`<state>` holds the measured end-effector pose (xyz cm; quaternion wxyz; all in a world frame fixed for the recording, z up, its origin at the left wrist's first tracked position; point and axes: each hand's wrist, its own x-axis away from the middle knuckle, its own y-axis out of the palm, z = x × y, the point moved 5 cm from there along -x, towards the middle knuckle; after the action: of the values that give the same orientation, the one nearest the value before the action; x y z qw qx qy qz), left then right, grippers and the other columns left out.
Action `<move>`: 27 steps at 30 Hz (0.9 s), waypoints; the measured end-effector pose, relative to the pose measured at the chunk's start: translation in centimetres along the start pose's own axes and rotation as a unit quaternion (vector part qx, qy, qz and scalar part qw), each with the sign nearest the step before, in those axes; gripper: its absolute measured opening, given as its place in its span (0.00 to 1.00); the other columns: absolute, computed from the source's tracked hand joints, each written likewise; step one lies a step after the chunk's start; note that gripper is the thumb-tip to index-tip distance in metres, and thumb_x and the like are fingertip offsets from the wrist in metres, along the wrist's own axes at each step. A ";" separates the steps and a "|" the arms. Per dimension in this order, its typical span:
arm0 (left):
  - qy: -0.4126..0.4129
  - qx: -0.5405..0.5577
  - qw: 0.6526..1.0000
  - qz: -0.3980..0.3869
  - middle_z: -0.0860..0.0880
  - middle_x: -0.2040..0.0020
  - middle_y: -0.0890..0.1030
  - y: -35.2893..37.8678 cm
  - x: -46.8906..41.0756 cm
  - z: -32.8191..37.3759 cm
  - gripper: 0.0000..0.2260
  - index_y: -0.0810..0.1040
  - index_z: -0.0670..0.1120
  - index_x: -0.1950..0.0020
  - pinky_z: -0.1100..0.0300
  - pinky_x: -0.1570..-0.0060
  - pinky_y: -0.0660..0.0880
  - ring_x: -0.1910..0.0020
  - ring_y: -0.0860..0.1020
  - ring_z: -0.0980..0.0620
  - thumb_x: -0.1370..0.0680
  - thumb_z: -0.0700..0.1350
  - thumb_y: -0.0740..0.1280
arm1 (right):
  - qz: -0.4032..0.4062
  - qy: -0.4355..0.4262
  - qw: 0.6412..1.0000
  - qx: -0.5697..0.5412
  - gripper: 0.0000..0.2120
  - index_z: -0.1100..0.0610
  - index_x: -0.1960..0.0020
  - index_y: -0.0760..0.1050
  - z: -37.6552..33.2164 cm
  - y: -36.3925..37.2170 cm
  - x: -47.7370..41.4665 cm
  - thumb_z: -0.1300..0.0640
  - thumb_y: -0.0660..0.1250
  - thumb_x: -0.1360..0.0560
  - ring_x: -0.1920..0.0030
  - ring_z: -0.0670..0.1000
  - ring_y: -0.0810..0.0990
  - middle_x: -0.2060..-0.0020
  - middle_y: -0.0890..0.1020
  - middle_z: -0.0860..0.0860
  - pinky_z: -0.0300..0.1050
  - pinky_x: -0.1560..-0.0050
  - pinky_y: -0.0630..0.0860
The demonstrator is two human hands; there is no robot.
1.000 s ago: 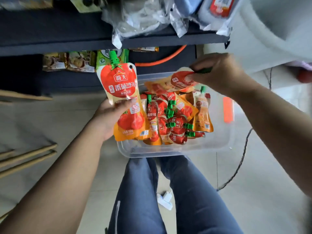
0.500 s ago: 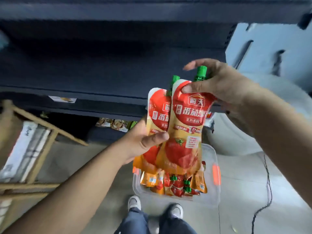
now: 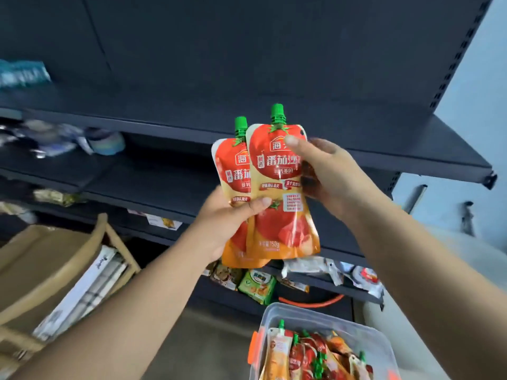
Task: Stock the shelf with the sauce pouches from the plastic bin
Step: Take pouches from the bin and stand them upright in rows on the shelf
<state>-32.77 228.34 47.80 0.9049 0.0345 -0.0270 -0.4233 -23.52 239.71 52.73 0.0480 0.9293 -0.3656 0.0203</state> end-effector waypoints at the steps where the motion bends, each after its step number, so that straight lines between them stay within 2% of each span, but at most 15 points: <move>1: 0.018 0.007 1.000 0.009 0.54 0.58 0.84 -2.1 -0.3 0.9 0.14 0.76 0.52 0.53 0.52 0.49 0.76 0.53 0.82 0.53 0.37 0.42 0.73 | -0.015 0.007 1.000 0.009 0.39 0.59 0.31 0.64 0.3 1.8 0.4 0.44 0.72 0.36 0.48 0.51 0.81 0.45 0.80 0.54 0.50 0.48 0.78; 2: 0.035 0.012 0.999 0.010 0.55 0.59 0.84 -4.2 -0.5 1.8 0.14 0.76 0.52 0.53 0.55 0.53 0.77 0.56 0.82 0.55 0.36 0.42 0.72 | -0.028 0.009 0.999 0.019 0.34 0.59 0.34 0.69 0.6 3.6 0.7 0.45 0.72 0.35 0.50 0.50 0.82 0.48 0.82 0.53 0.48 0.50 0.79; 4: 0.068 0.011 0.998 -0.001 0.57 0.61 0.84 -8.0 -0.6 3.6 0.16 0.75 0.53 0.52 0.61 0.60 0.78 0.59 0.83 0.59 0.37 0.43 0.72 | -0.049 0.004 0.998 0.028 0.15 0.59 0.46 0.77 1.1 6.8 0.9 0.51 0.68 0.29 0.57 0.49 0.83 0.56 0.84 0.52 0.43 0.57 0.78; 6: 0.095 -0.005 0.995 -0.011 0.59 0.61 0.84 -12.2 -0.5 5.2 0.19 0.75 0.54 0.51 0.67 0.64 0.77 0.59 0.82 0.61 0.40 0.45 0.73 | -0.066 0.002 0.998 0.010 0.08 0.58 0.53 0.79 1.2 10.5 0.7 0.55 0.66 0.26 0.61 0.48 0.83 0.61 0.85 0.51 0.41 0.61 0.78; 10: 0.130 -0.070 0.989 -0.016 0.55 0.54 0.84 -19.3 -0.9 8.4 0.24 0.74 0.54 0.48 0.62 0.56 0.77 0.53 0.82 0.58 0.42 0.48 0.77 | -0.097 -0.003 0.995 -0.014 0.10 0.59 0.51 0.76 0.4 18.4 -0.7 0.56 0.68 0.30 0.61 0.48 0.84 0.61 0.85 0.52 0.44 0.60 0.79; 14: 0.152 -0.073 0.986 -0.006 0.61 0.59 0.83 -24.3 -2.2 10.9 0.18 0.75 0.55 0.52 0.65 0.55 0.76 0.56 0.81 0.62 0.41 0.54 0.71 | -0.080 -0.017 0.995 -0.060 0.06 0.59 0.52 0.76 -0.8 23.3 -2.7 0.60 0.67 0.28 0.63 0.47 0.84 0.63 0.85 0.50 0.42 0.65 0.80; 18: 0.151 -0.060 0.984 0.068 0.52 0.54 0.83 -29.7 -5.5 12.2 0.19 0.76 0.53 0.54 0.49 0.45 0.75 0.50 0.80 0.50 0.40 0.56 0.74 | -0.046 -0.054 0.994 -0.081 0.07 0.58 0.50 0.75 -2.8 25.3 -5.5 0.61 0.67 0.28 0.61 0.48 0.84 0.61 0.85 0.50 0.42 0.63 0.80; 22: 0.136 -0.083 0.980 0.116 0.50 0.51 0.82 -34.1 -9.1 13.0 0.20 0.75 0.51 0.52 0.45 0.43 0.75 0.49 0.80 0.48 0.40 0.57 0.72 | -0.016 -0.096 0.993 -0.063 0.06 0.58 0.50 0.75 -5.1 26.1 -9.8 0.61 0.66 0.26 0.62 0.46 0.84 0.62 0.85 0.49 0.40 0.63 0.80; 25: 0.122 -0.096 0.981 0.111 0.51 0.51 0.81 -36.2 -12.7 13.2 0.14 0.75 0.52 0.53 0.44 0.42 0.74 0.48 0.79 0.48 0.35 0.51 0.73 | 0.017 -0.125 0.990 -0.057 0.06 0.58 0.50 0.73 -5.7 26.3 -13.9 0.62 0.66 0.26 0.61 0.47 0.84 0.60 0.84 0.50 0.42 0.62 0.79; 27: 0.127 -0.111 0.981 0.099 0.52 0.51 0.81 -37.0 -15.7 13.7 0.16 0.74 0.53 0.53 0.44 0.42 0.73 0.47 0.79 0.48 0.37 0.52 0.73 | 0.033 -0.136 0.987 -0.075 0.07 0.58 0.49 0.71 -5.4 26.4 -17.3 0.64 0.66 0.26 0.60 0.48 0.84 0.57 0.83 0.51 0.44 0.62 0.79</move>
<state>-72.15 216.16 58.02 0.9367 -0.0157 0.1320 -0.3239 -54.21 232.80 58.77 0.0665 0.9044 -0.4001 -0.1322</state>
